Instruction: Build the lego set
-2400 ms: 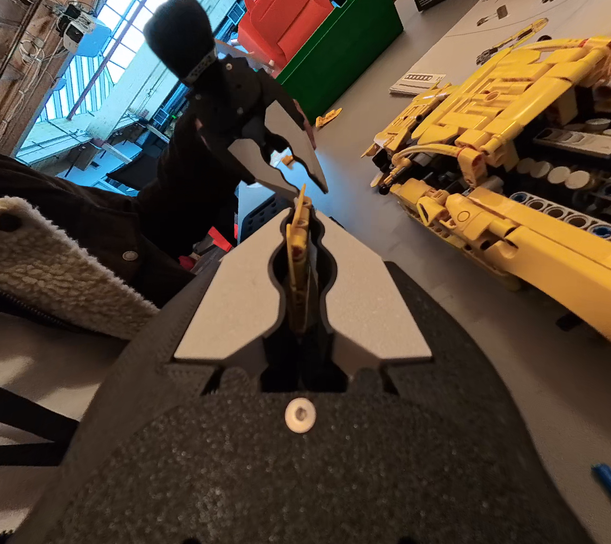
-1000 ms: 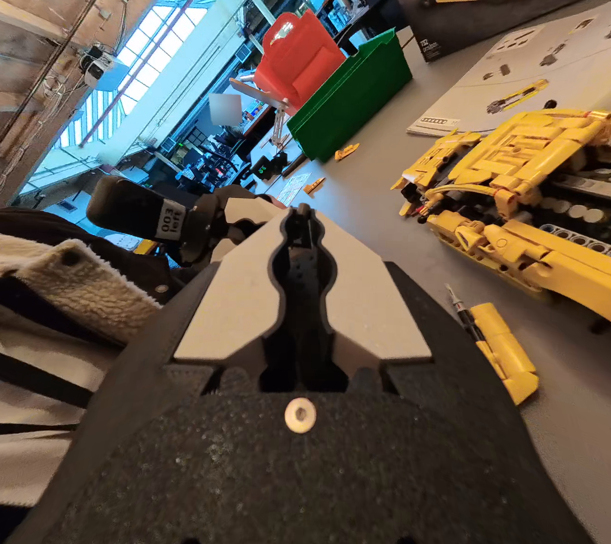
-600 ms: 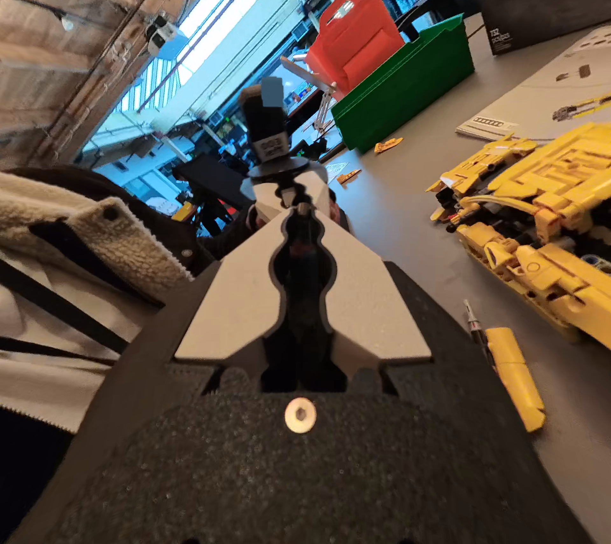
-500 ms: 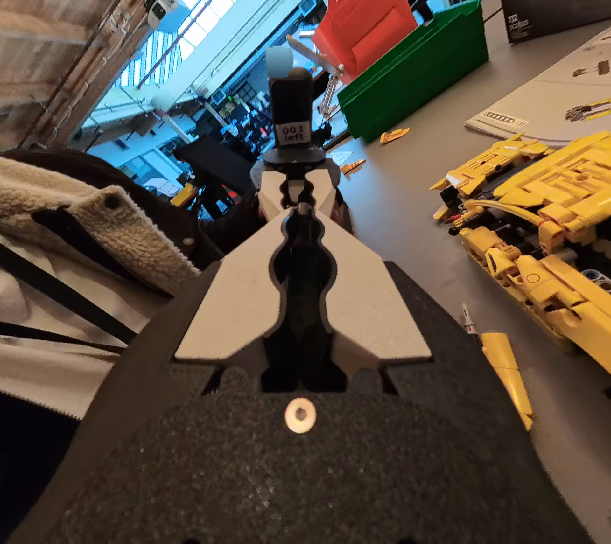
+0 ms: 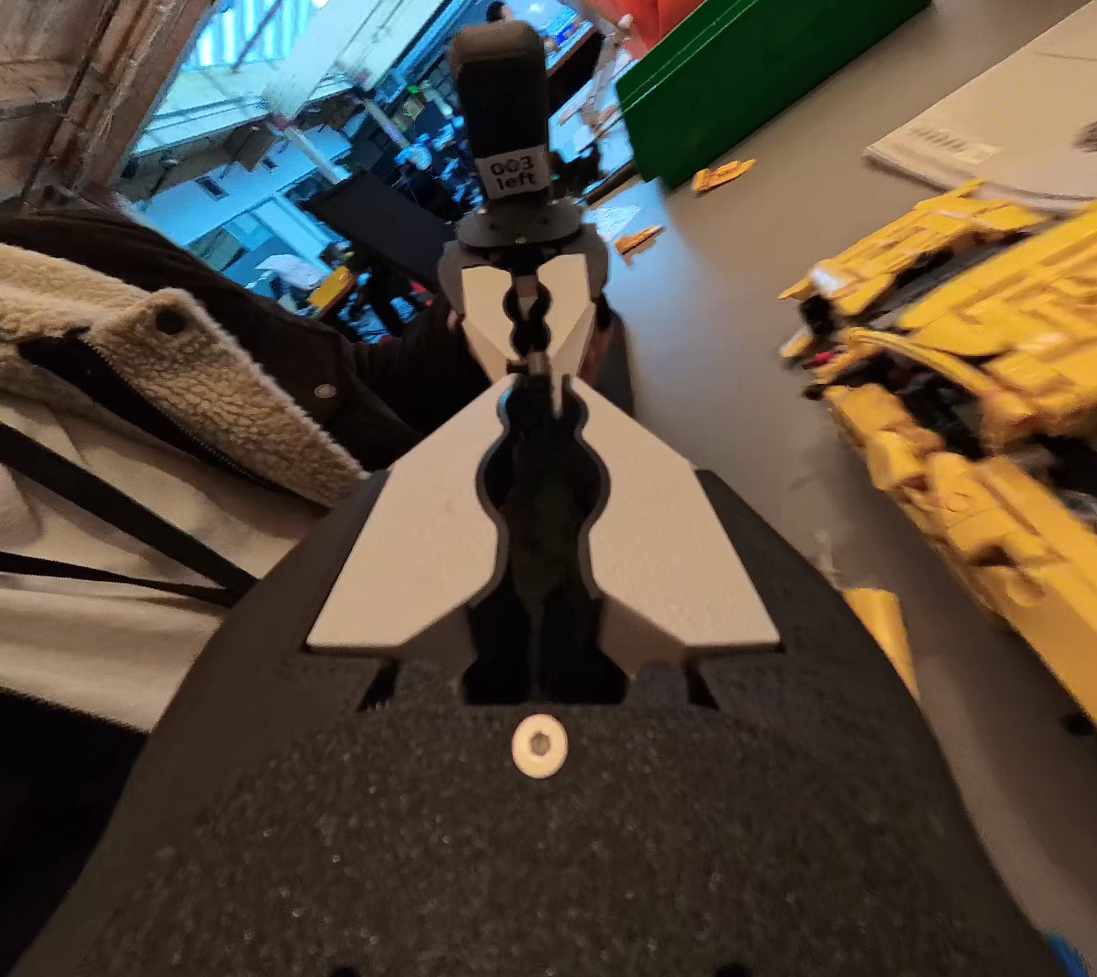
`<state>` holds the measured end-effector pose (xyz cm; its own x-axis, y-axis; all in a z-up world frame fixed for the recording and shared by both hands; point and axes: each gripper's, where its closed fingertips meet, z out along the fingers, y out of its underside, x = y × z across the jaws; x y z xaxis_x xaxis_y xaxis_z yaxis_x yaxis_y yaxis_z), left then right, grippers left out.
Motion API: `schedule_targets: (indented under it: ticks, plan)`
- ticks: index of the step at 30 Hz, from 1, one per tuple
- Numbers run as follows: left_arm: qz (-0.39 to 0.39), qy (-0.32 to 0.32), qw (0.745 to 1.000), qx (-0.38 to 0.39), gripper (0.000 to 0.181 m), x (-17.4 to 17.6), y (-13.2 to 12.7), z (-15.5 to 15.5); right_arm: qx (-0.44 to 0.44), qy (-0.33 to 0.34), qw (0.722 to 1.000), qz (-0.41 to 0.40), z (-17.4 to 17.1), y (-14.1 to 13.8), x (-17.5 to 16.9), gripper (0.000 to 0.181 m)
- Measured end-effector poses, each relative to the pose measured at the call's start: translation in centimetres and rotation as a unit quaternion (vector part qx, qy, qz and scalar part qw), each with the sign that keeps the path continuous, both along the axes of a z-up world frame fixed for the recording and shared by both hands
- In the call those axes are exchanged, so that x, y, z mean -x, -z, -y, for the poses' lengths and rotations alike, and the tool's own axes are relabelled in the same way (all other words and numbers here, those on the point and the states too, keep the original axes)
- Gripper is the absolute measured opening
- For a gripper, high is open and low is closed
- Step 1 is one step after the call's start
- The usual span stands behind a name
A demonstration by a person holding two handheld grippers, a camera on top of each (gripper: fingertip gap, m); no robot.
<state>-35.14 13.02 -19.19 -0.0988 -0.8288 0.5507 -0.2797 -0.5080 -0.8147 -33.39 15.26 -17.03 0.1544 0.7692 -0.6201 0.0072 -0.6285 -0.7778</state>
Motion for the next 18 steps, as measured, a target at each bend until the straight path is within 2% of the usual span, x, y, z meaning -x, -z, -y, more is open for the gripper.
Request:
schedule_targets:
  ticks: [2, 4, 8, 12, 18]
  plan:
    - [-0.021, -0.030, 0.999, -0.011, 0.007, 0.5, 1.0, -1.6, -0.021, 0.056, 0.997, 0.048, -1.7, 1.3, -2.6, 0.013]
    - [-0.058, -0.067, 0.996, -0.025, 0.007, 1.0, 2.7, -3.5, -0.005, 0.100, 0.984, 0.145, -2.9, 4.7, -6.0, 0.013]
    - [-0.128, -0.094, 0.987, 0.005, 0.007, 0.4, 5.9, -4.9, 0.088, 0.118, 0.957, 0.249, -2.2, 10.3, -10.1, 0.026]
    - [-0.161, -0.105, 0.981, 0.036, 0.007, -1.4, 7.2, -5.9, 0.155, 0.105, 0.940, 0.286, -0.4, 12.6, -10.9, 0.023]
    - [-0.220, -0.077, 0.972, 0.040, 0.007, -2.9, 9.3, -4.9, 0.244, 0.065, 0.943, 0.217, 1.2, 12.4, -7.8, 0.022]
